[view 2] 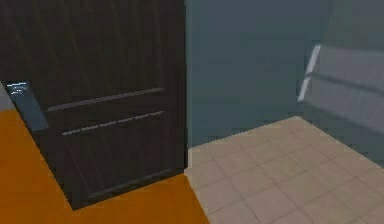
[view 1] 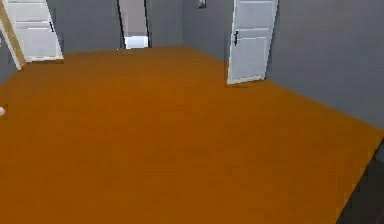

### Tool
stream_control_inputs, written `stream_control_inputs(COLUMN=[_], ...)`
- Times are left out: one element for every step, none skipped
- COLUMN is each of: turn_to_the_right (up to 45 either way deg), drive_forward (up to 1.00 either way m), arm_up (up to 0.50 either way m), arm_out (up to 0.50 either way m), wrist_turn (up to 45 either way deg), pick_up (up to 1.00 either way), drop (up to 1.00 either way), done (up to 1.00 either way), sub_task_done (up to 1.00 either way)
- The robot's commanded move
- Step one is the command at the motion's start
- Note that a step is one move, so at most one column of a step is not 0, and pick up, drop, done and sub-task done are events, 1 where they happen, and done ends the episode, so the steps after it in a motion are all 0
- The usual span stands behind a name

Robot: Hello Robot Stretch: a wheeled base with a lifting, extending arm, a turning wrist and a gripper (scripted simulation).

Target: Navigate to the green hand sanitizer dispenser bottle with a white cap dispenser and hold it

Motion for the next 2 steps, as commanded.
stream_control_inputs(turn_to_the_right=[45.0, 42.0], drive_forward=[0.0, 0.0], arm_up=[0.0, 0.0], arm_out=[0.0, 0.0], wrist_turn=[0.0, 0.0], pick_up=[0.0, 0.0], drop=[0.0, 0.0], done=[0.0, 0.0], sub_task_done=[0.0, 0.0])
